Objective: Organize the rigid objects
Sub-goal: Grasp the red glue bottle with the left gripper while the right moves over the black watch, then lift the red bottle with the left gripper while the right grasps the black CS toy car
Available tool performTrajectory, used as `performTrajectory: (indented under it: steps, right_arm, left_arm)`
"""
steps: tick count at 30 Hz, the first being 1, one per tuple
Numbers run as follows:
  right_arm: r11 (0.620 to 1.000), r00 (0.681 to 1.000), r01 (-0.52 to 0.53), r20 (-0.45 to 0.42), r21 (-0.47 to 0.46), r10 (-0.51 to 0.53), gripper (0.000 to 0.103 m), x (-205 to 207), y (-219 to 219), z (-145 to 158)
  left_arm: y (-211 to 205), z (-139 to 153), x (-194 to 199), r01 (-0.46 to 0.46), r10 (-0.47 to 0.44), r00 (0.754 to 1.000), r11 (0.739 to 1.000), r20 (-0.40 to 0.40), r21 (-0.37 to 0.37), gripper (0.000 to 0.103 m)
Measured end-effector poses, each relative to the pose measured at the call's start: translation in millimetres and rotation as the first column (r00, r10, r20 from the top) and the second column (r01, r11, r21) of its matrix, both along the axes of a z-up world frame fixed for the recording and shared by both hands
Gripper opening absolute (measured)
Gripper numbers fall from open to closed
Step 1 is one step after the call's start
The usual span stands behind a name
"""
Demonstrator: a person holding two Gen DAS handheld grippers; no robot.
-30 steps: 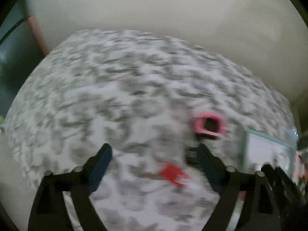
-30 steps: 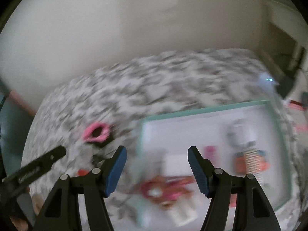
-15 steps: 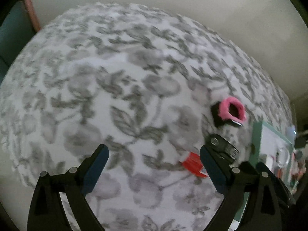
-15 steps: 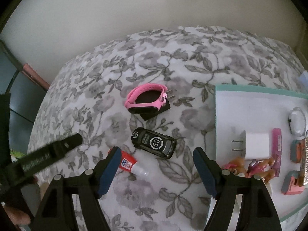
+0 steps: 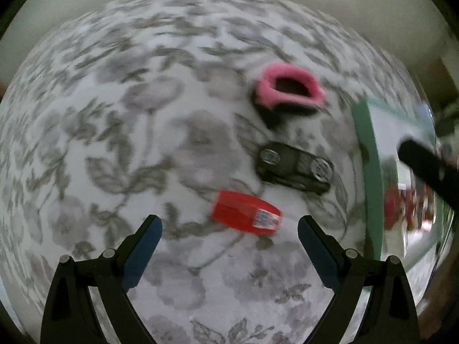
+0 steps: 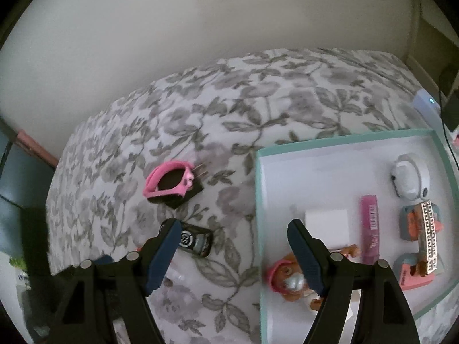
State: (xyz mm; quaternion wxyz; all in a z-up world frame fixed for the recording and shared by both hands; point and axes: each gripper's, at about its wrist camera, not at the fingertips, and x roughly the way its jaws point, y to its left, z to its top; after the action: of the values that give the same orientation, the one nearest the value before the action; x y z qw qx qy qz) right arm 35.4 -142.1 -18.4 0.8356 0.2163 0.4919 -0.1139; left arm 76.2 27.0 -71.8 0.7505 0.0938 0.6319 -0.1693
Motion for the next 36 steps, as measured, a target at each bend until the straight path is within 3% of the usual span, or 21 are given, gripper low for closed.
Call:
performTrajectory:
  steps: [4,8,12,15,16,21,28,32,36]
  right_arm:
    - [1.0,1.0,0.01,-0.01,0.008,-0.01,0.08,0,-4,-2]
    - [1.0,1.0,0.008,-0.016,0.012,-0.008,0.08,-1,-3,-3]
    - [1.0,1.0,0.009,-0.025,0.013,-0.008,0.08,0,-3,-6]
    - [1.0,1.0,0.008,-0.03,0.014,-0.007,0.08,0,-3,-7]
    - [1.0,1.0,0.008,-0.03,0.014,-0.007,0.08,0,-3,-7]
    - [1.0,1.0,0.01,-0.029,0.014,-0.009,0.08,1,-4,-7]
    - [1.0,1.0,-0.008,-0.025,0.014,0.009,0.08,4,3,-7]
    - [0.999,0.999,-0.041,-0.02,0.008,0.041,0.08,8,13,-8]
    - [0.997,0.997,-0.076,-0.027,0.002,0.076,0.08,15,26,-12]
  left_arm:
    - [-22,-1,-10,0.123,-0.123,0.992,0.992,0.016,0.007,0.096]
    - [-36,-8,-17,0.192,-0.194,0.981,0.979,0.026,0.064,0.096]
    - [-41,-9,-18,0.206,-0.214,0.974,0.971,0.067,0.12,0.096]
    - [-40,-8,-17,0.202,-0.211,0.975,0.973,0.068,0.11,0.088]
    - [-40,-8,-17,0.203,-0.211,0.976,0.973,0.063,0.108,0.08]
    - [-43,-8,-19,0.216,-0.221,0.974,0.972,0.047,0.098,0.079]
    - [-17,-11,-6,0.116,-0.119,0.992,0.991,0.038,0.072,0.079]
    - [12,-6,10,-0.026,0.024,0.999,0.999,0.043,0.04,0.079]
    - [48,6,23,-0.17,0.17,0.983,0.985,0.064,-0.004,0.079]
